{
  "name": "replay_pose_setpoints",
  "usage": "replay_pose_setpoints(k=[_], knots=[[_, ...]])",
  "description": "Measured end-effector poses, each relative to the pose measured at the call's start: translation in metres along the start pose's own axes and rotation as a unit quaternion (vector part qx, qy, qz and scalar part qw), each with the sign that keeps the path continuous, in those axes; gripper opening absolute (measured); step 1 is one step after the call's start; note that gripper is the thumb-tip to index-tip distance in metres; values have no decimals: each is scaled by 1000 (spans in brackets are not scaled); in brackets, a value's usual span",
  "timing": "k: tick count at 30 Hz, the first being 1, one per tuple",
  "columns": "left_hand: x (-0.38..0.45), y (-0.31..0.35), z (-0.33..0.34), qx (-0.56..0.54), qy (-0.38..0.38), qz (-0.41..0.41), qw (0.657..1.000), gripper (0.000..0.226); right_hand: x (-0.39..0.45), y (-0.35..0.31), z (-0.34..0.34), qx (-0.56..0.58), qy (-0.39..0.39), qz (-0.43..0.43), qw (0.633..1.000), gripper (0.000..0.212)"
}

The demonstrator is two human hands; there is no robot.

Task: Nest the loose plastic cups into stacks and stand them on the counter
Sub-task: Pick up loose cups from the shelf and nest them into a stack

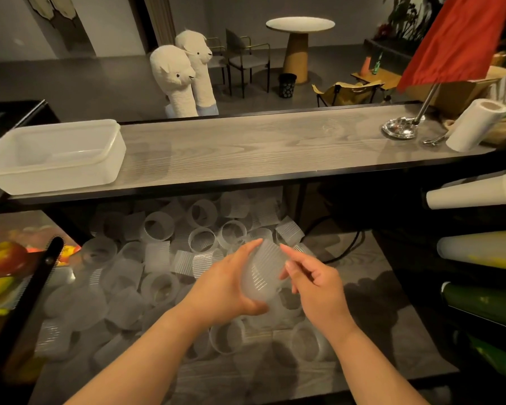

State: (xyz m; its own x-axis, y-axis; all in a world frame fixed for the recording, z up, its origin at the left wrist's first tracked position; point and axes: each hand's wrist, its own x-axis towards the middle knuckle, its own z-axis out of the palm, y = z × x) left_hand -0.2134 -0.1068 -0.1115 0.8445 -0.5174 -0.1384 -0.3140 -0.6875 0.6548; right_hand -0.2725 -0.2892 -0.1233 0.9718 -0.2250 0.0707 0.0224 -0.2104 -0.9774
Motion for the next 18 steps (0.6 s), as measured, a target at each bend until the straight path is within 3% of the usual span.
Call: replay_pose_setpoints(k=[5,11,12,14,16,18], knots=[[-1,4,2,-31,8,-5,999,113,1,-4,0,-25,-20,-3,999,37],[2,3,5,-20,6,-11,1000,109,-3,-13,-5,5,-160,43,986,34],[1,2,6,-18,7,-16,1000,105,-1,-9,-11,16,-135,56,989,33],[-1,-1,8,-16,6,-30,999,98,5,16,-27,-18,-8,98,995,28],[-3,-6,9,-15,0,-44,999,97,9,52,-45,-229,62,180,955,33],[-4,-10,11,-7,-13,-54,998,97,6,92,-52,-408,-29,304,861,38]])
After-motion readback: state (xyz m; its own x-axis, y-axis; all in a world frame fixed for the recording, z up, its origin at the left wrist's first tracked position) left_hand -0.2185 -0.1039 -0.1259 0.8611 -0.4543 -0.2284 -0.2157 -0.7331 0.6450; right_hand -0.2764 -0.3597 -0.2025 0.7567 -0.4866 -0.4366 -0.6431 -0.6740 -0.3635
